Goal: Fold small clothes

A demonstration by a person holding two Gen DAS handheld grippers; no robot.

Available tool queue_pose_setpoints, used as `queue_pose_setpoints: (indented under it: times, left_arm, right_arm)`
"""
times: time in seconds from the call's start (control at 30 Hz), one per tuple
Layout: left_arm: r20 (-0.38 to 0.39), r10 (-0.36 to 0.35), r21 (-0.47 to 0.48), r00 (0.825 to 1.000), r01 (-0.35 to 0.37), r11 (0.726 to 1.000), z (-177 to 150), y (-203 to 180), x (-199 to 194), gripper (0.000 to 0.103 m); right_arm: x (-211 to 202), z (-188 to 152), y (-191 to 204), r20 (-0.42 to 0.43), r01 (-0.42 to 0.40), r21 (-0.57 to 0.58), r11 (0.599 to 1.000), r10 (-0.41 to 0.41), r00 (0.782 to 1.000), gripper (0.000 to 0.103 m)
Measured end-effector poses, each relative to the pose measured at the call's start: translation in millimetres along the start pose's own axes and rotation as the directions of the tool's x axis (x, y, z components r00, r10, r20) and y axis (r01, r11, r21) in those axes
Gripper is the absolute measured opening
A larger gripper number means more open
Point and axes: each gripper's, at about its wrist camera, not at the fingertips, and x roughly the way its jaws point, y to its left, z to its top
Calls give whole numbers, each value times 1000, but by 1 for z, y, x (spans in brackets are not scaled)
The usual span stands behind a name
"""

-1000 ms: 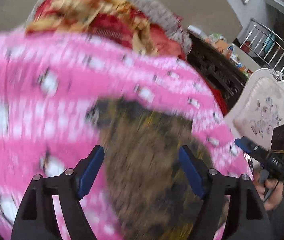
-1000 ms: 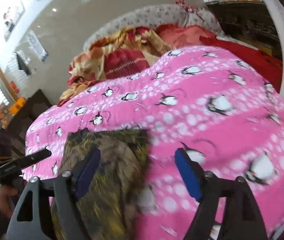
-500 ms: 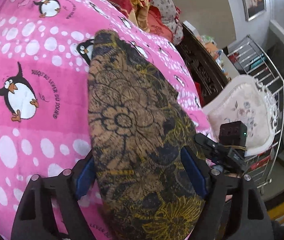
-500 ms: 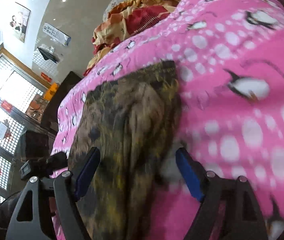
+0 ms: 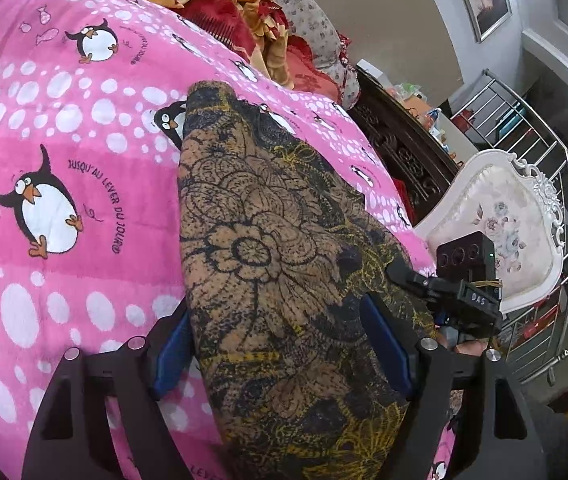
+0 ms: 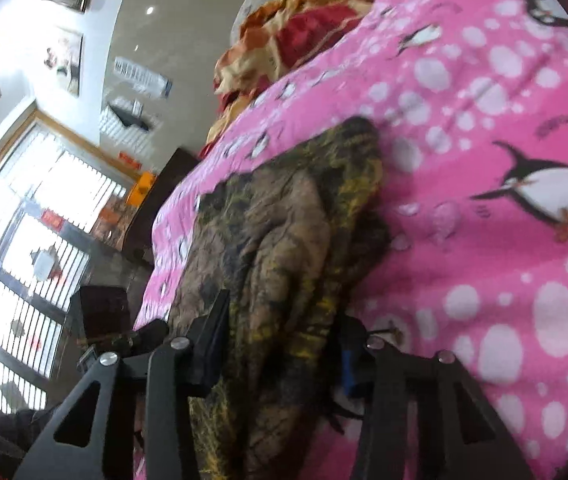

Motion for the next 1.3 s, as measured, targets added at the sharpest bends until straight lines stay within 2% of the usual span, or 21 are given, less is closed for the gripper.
queue_pose_setpoints:
  times: [0.27, 0.3, 0.37, 0.4, 0.47, 0.5, 0.53, 0.57, 0.6, 0.7, 0.8, 1.1, 1.3]
  left_arm:
    - [11, -13, -6, 1000, 13, 1000, -3, 4, -5, 60]
    - [15, -5, -9, 1000, 5, 1000, -3, 5, -6, 54]
    - [20, 43, -48, 999, -42, 998, -3, 11, -8, 31]
    - [14, 60, -91, 998, -59, 994, -2, 18, -8, 9]
    - [14, 43, -153, 999, -40, 987, 0, 25, -10, 4]
    - [10, 54, -147, 998, -52, 988, 0, 23, -10, 2]
    - [10, 75, -127, 997, -74, 989, 0, 17, -11, 0]
    - [12, 89, -111, 996, -87, 990, 1, 12, -14, 0]
    - [16, 89, -105, 996, -87, 991, 4, 8, -19, 0]
    - [21, 86, -64, 996, -85, 994, 10, 2, -32, 0]
    - [21, 100, -59, 995, -98, 993, 16, 14, -47, 0]
    - [70, 161, -47, 984, -158, 986, 30, 69, -111, 0]
    - [103, 190, -117, 976, -177, 977, 17, 115, -145, 0]
  right_arm:
    - [6, 2, 3, -17, 33, -3, 999, -33, 999, 49]
    - [7, 2, 2, -16, 33, -2, 999, -33, 999, 50]
    - [8, 2, 4, -12, 43, -4, 999, -43, 999, 52]
    - [8, 1, 6, -14, 48, -9, 999, -48, 999, 52]
    - [10, 2, 9, -22, 76, -23, 997, -76, 997, 49]
    - [9, 2, 10, -24, 91, -27, 995, -92, 996, 45]
    - [10, 2, 14, -27, 118, -31, 993, -118, 993, 42]
    - [11, 2, 17, -34, 123, -32, 992, -124, 992, 33]
    - [11, 1, 20, -41, 124, -18, 992, -125, 991, 30]
    - [7, -3, 23, -21, 112, 65, 992, -111, 994, 29]
    - [16, -9, 27, -18, 77, 122, 990, -75, 997, 28]
    - [90, -18, 59, -64, -8, 152, 988, 17, 998, 27]
    - [144, -21, 90, -101, -61, 95, 994, 70, 992, 28]
